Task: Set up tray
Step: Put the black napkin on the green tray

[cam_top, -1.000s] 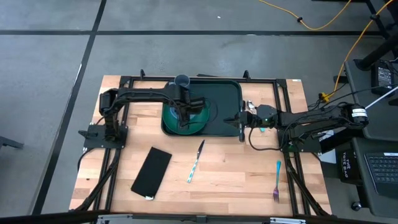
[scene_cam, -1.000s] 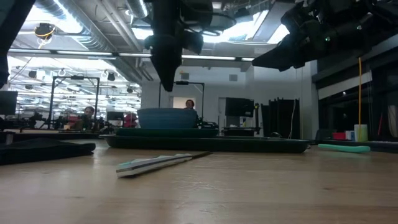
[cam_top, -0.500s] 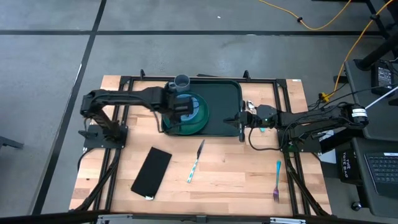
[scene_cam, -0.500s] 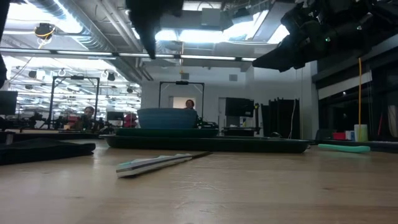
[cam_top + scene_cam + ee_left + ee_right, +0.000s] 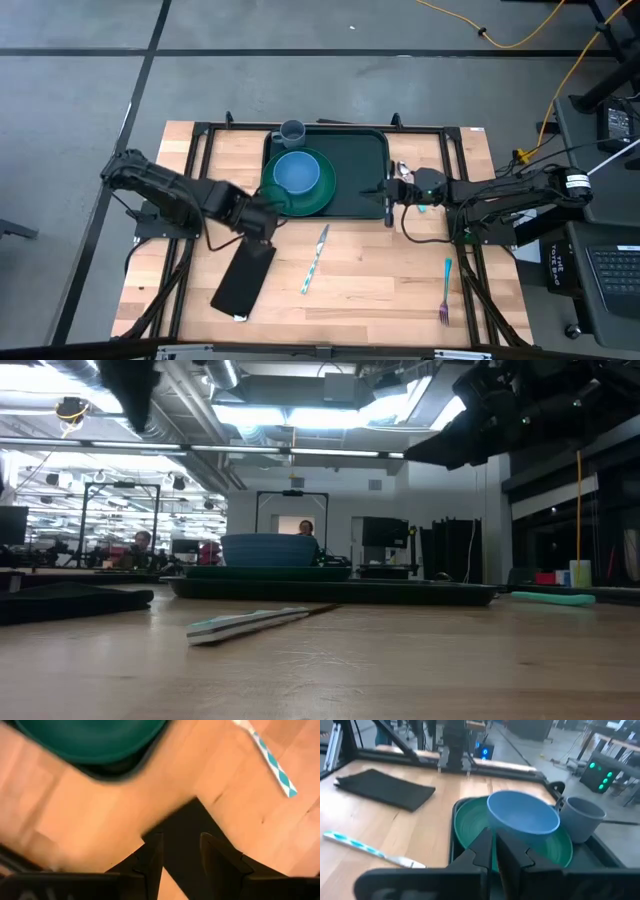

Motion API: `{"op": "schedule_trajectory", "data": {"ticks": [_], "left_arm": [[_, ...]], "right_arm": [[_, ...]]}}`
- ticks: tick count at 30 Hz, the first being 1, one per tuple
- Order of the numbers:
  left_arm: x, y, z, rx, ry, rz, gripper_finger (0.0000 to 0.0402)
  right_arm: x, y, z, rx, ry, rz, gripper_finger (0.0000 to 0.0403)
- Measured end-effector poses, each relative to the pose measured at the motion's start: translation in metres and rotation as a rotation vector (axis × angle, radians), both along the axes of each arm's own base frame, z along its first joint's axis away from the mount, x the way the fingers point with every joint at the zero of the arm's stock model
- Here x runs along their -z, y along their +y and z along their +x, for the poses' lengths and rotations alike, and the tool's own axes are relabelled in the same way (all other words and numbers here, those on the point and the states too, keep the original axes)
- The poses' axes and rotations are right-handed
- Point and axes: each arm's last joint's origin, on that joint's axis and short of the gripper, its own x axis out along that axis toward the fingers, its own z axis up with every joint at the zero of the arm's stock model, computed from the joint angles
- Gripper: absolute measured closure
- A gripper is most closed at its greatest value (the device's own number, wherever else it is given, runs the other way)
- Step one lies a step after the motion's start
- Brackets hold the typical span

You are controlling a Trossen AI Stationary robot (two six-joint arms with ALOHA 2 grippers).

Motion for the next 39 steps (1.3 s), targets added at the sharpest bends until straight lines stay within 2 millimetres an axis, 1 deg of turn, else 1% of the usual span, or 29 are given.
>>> {"op": "schedule_trajectory", "data": {"ticks": [5,9,14,21,24,30,33,39], "left_arm": [[0.013,-0.02,-0.008,-0.013,0.028,-0.004,0.0278],[0.027,-0.026,-0.016,-0.067,0.077,-0.004,0.0279],[0.04,-0.035,-0.025,-0.093,0.164,-0.082,0.0285],[0.042,-0.05,-0.033,-0.161,0.172,-0.115,0.0294],[0.042,-0.061,-0.038,-0.217,0.181,-0.162,0.0298],[0.041,-0.087,-0.045,-0.298,0.114,-0.239,0.0302],[0.044,-0.096,-0.05,-0.33,0.111,-0.232,0.0298],[0.049,-0.109,-0.058,-0.33,0.139,-0.225,0.0291]], "right_arm": [[-0.003,0.0,0.001,0.001,-0.035,0.002,0.0375],[-0.008,0.0,0.001,-0.002,-0.078,-0.016,0.0375],[-0.016,0.0,0.002,-0.007,-0.157,-0.07,0.0375],[-0.02,0.0,0.002,-0.012,-0.192,-0.156,0.0375],[-0.022,0.0,0.002,-0.013,-0.205,-0.179,0.0375],[-0.027,0.0,0.002,-0.011,-0.241,-0.191,0.0375],[-0.029,0.0,0.003,-0.01,-0.25,-0.189,0.0375],[-0.029,0.0,0.003,-0.01,-0.25,-0.187,0.0375]]}}
